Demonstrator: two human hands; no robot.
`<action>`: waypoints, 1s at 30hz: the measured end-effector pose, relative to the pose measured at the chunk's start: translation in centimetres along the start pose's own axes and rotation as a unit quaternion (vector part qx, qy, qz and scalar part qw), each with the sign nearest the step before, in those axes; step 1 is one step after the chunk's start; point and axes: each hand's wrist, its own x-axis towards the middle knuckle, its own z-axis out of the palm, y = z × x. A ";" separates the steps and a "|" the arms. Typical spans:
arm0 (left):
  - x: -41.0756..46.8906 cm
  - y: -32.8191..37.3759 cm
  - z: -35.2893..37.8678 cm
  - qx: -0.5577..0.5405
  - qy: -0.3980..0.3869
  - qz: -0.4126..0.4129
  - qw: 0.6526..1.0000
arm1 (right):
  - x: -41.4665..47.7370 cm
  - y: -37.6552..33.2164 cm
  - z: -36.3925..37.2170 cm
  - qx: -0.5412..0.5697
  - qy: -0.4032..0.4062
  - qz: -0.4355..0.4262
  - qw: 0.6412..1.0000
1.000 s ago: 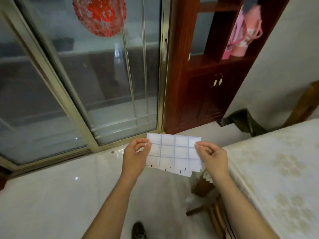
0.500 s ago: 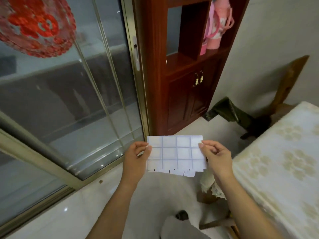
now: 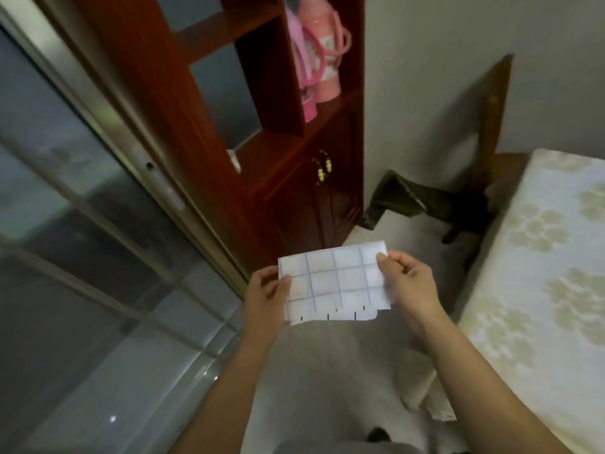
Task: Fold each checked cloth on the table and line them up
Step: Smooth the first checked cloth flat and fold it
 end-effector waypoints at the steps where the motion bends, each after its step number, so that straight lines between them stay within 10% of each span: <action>1: 1.0 -0.1 1.8 0.017 -0.035 0.006 0.999 | 0.7 0.1 -1.4 0.007 0.024 0.001 1.000; 12: 7.1 0.9 24.1 0.045 -0.382 0.030 0.923 | 2.5 2.6 -16.1 0.027 0.294 0.072 0.953; 30: 6.9 -4.3 38.0 0.245 -0.749 -0.053 0.614 | -2.4 9.5 -14.4 0.090 0.625 0.203 0.749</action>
